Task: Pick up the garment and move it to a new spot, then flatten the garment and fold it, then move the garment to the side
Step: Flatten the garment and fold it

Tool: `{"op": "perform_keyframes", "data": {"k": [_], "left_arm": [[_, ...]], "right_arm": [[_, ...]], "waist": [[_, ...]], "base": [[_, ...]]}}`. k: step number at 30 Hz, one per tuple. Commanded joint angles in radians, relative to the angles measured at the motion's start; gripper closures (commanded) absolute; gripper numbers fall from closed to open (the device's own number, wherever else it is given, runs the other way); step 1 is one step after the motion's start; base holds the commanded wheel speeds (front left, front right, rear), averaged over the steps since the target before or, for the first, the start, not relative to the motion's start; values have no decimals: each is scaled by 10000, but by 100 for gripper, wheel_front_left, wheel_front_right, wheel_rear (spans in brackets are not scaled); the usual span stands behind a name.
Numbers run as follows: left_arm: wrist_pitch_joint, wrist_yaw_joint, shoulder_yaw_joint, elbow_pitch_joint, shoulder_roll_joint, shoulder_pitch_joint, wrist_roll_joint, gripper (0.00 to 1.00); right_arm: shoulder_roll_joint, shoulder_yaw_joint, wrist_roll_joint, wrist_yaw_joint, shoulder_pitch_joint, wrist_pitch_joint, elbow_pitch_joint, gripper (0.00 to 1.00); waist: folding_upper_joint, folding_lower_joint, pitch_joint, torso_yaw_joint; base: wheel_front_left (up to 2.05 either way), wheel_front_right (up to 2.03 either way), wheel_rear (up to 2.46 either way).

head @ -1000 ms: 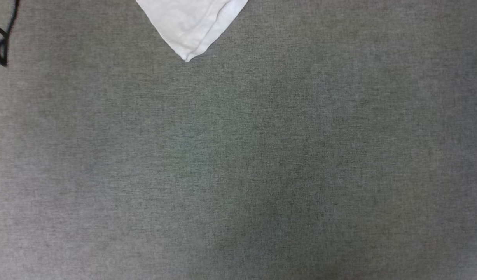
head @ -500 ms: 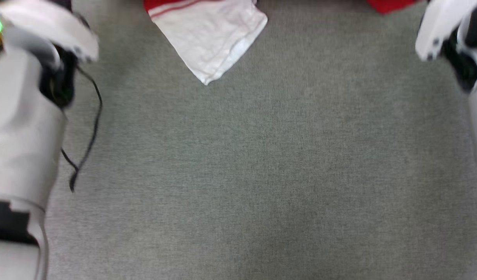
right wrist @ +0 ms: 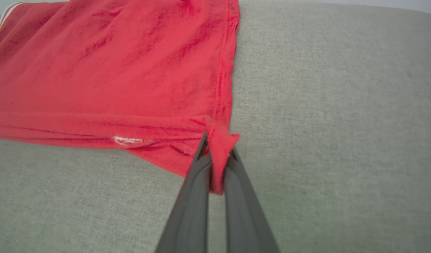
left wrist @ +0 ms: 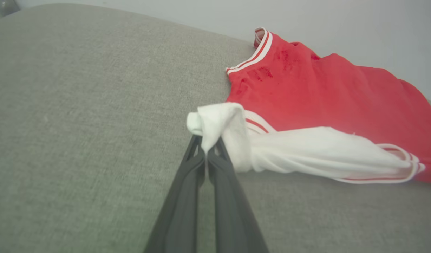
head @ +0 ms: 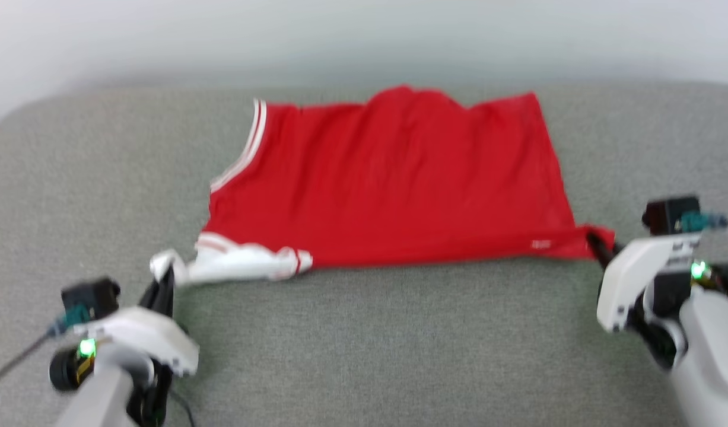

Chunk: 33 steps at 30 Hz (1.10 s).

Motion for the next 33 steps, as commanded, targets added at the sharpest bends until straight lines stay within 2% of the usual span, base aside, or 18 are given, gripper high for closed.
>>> {"op": "perform_keyframes", "data": {"k": [1, 6, 10, 11, 12, 17, 22, 27, 33], "left_arm": [[-54, 312, 142, -285, 201, 862, -128, 100], [211, 1057, 252, -1708, 444, 2941, -323, 100], [805, 1857, 376, -3310, 775, 4577, -550, 100], [805, 1857, 376, -3310, 775, 4577, -550, 100], [961, 2064, 443, -3781, 859, 4972, -637, 100], [1988, 3148, 662, -6036, 1384, 6682, -963, 100], [2954, 3834, 807, -7776, 1979, 7697, -1202, 100], [3276, 3963, 795, -8866, 2238, 7476, -1115, 100], [3393, 3353, 216, -8529, 1894, 5634, -796, 100]], "right_arm": [[-269, -37, -71, -24, 862, -14, -411, 100], [-337, -270, -284, -26, 2934, 372, -1872, 100], [-47, -927, -408, -26, 4840, 968, -3429, 100], [-47, -927, -408, -26, 4840, 968, -3429, 100], [5, -1122, -562, -28, 5281, 1146, -3879, 100], [592, -1685, -857, -24, 7172, 2204, -5882, 100], [1009, -2208, -1148, -24, 8253, 3272, -7092, 100], [1262, -2400, -1127, -23, 8140, 4040, -7635, 100], [1060, -1931, -1286, -18, 6574, 4485, -7367, 100]], "waist": [[0, 3, -1013, -76], [0, 3, -1751, -223], [0, 3, -2088, -225], [0, 3, -2088, -225], [0, 3, -2139, -236], [0, 3, -2260, -315], [0, 3, -2314, -334], [0, 3, -2200, -369], [0, 3, -1711, -410]], "base": [[0, 0, 0], [0, 0, 0], [0, 0, 0], [0, 0, 0], [0, 0, 0], [0, 0, 0], [0, 0, 0], [0, 0, 0], [0, 0, 0]]}}
